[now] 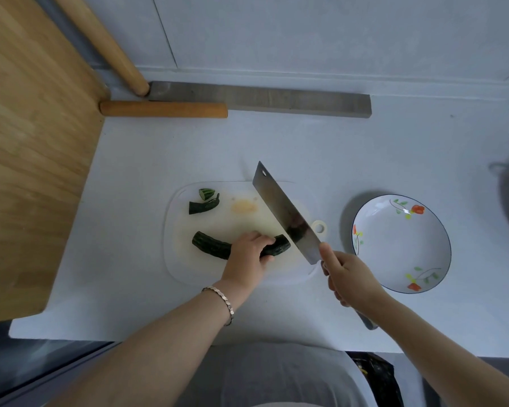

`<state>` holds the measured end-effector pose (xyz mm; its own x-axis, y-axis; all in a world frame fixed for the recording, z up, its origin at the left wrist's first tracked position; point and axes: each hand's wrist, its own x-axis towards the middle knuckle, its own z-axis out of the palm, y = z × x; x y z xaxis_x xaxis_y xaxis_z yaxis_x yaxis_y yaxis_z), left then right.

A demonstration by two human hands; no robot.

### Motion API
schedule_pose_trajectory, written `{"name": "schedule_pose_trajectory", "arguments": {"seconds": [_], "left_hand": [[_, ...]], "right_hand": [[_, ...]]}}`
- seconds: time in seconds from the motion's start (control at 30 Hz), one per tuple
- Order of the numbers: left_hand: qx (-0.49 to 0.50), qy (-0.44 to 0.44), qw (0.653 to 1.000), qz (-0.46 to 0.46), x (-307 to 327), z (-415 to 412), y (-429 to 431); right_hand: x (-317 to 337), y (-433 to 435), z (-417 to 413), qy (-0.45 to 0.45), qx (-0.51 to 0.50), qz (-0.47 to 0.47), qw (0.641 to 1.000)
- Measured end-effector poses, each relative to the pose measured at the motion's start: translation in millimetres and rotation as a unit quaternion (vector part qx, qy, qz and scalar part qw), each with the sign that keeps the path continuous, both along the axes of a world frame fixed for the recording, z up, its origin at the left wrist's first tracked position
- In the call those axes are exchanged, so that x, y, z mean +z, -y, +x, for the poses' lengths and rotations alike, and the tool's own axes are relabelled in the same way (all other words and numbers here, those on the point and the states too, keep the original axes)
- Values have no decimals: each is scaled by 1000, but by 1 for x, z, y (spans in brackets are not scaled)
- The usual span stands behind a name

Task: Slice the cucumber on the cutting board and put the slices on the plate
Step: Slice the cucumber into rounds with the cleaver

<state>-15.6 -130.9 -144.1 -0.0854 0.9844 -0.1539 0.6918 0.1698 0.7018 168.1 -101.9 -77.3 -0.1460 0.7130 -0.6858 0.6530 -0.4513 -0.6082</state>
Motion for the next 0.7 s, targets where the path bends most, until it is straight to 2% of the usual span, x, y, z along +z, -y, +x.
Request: {"name": "schedule_pose_trajectory", "arguments": {"seconds": [0.2,0.7], "left_hand": [[3,1,1000,-5,2,0,0],[-10,-19,1000,-2,2,-1,-1]], "right_hand": [[-3,2,-2,30,52,21,998],[0,7,-5,41,70,52,995]]}}
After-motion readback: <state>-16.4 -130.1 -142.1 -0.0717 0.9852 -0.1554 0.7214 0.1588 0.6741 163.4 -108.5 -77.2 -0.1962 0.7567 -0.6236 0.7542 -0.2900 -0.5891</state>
